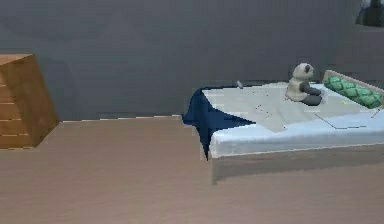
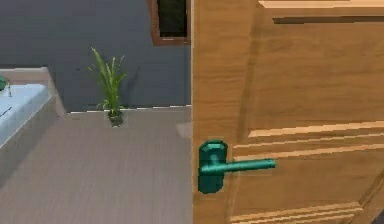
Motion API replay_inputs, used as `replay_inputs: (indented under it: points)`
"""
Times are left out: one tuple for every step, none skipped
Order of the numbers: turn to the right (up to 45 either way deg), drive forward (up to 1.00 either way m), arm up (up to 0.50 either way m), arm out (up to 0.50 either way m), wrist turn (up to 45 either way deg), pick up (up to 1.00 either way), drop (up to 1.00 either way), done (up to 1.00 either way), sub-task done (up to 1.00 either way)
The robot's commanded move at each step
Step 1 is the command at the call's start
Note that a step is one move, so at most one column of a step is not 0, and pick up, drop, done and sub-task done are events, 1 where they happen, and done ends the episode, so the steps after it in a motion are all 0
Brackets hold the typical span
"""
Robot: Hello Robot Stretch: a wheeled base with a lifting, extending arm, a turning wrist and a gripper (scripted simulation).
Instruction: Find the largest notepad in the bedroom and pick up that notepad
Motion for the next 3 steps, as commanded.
replay_inputs:
  points:
    - [0.0,0.3,0.0,0.0,0.0,0.0,0.0,0.0,0.0]
    - [45.0,0.0,0.0,0.0,0.0,0.0,0.0,0.0,0.0]
    - [15.0,0.0,0.0,0.0,0.0,0.0,0.0,0.0,0.0]
